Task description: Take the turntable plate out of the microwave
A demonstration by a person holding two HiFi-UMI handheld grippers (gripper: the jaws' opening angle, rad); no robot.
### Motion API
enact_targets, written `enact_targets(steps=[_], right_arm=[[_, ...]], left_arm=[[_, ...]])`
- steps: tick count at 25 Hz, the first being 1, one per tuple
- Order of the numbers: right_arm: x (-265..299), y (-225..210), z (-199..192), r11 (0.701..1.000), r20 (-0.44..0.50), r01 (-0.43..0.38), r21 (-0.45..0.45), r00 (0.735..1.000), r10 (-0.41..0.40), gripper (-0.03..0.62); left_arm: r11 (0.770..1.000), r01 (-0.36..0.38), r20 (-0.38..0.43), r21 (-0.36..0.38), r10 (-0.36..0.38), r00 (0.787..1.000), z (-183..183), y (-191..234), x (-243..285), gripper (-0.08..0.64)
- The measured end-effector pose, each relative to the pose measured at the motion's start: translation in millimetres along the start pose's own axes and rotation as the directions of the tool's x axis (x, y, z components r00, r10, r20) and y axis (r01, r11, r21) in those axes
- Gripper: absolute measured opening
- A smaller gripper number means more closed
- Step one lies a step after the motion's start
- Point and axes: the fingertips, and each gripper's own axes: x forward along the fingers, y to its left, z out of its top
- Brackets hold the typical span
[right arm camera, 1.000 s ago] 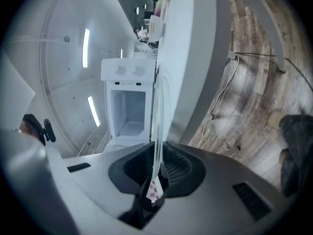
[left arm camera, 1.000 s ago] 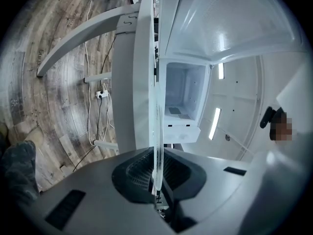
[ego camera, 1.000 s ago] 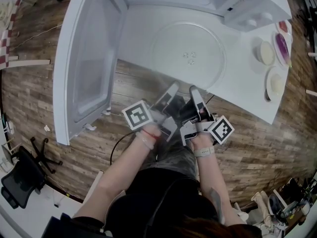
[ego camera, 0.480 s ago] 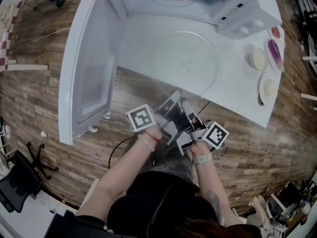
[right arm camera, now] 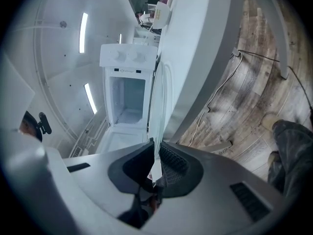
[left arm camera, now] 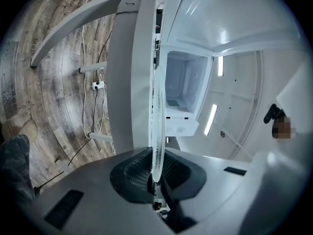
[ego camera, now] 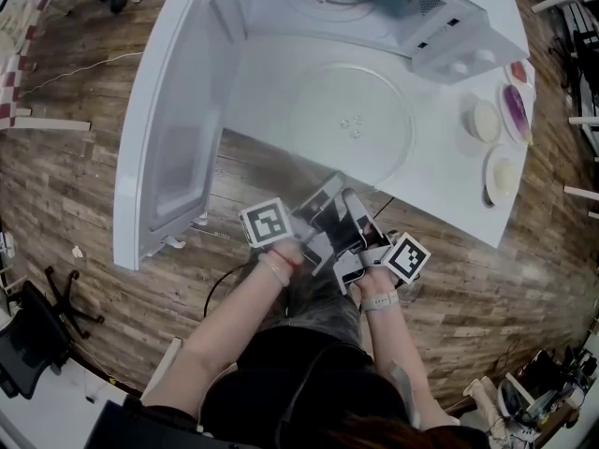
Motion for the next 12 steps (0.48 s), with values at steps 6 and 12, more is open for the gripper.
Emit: enact_targets(steps=[6,12], right_arm=[[2.1,-1.4,3.9,1.000,0.016,-0.005,0.010,1.000,0.005,0.054],[7.0,-2.1,8.9,0.999,0.023,-0.026,0.030,0.999,0.026,0.054]], left_arm=[[1.000,0.011,0.012,-0.005,-0.011,1.000,1.7,-1.1,-3.2,0.032],[1.000,0.004,0.014,-0.016,-0.004,1.000,1.8,-1.1,-10.9,0.034]])
